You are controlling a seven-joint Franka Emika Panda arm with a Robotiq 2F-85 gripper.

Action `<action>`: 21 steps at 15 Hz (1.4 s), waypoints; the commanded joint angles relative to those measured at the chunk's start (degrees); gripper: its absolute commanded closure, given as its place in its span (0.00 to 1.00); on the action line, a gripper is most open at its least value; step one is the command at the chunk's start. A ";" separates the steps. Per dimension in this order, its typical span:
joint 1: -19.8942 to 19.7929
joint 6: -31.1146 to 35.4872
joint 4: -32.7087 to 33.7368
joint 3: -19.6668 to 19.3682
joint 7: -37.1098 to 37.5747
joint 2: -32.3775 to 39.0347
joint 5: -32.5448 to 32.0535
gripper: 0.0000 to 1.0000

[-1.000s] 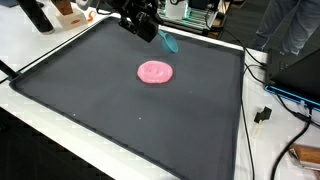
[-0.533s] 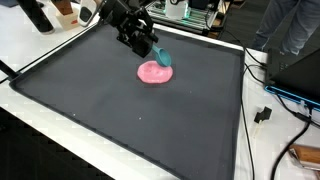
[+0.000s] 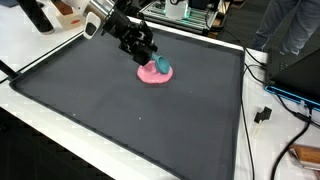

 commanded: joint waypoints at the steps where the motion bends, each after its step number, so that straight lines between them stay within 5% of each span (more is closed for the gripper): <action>1: -1.47 0.33 -0.20 1.26 -1.86 1.41 1.70 0.75; 21: -2.01 4.05 1.28 -0.56 -0.94 6.22 1.36 0.75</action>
